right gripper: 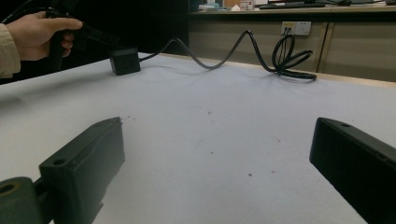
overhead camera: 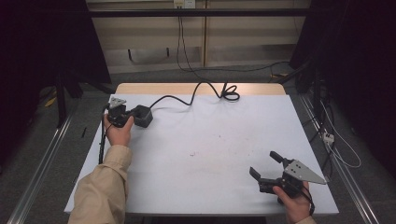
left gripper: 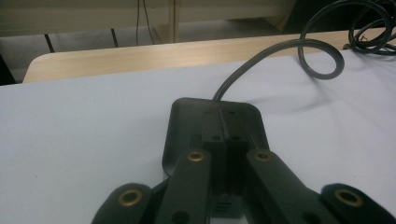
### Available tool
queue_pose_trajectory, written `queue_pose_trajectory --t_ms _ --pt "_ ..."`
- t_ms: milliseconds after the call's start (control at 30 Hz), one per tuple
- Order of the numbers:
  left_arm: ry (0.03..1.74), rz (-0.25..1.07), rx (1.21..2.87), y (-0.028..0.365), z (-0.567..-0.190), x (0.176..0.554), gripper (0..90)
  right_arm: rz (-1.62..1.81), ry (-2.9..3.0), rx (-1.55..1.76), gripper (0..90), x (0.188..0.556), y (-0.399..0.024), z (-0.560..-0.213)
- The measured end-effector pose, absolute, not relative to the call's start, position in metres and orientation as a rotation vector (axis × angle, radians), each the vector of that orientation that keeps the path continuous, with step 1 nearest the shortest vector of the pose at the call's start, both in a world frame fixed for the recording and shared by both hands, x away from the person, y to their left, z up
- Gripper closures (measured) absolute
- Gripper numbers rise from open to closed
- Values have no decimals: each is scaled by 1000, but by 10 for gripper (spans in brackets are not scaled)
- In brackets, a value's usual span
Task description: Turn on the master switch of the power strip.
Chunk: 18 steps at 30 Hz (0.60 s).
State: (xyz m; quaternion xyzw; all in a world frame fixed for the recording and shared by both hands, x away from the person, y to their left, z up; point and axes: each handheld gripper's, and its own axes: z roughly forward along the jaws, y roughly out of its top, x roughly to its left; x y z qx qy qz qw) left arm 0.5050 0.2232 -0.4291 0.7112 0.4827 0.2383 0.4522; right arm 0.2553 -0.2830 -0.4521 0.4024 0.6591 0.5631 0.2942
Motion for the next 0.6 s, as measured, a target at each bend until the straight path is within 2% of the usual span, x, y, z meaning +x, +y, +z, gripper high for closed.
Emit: queue_pose_trajectory --t_ms 600 --pt "1198 592 1761 223 -429 505 900 1518 1749 1080 29 255 -282 -451"
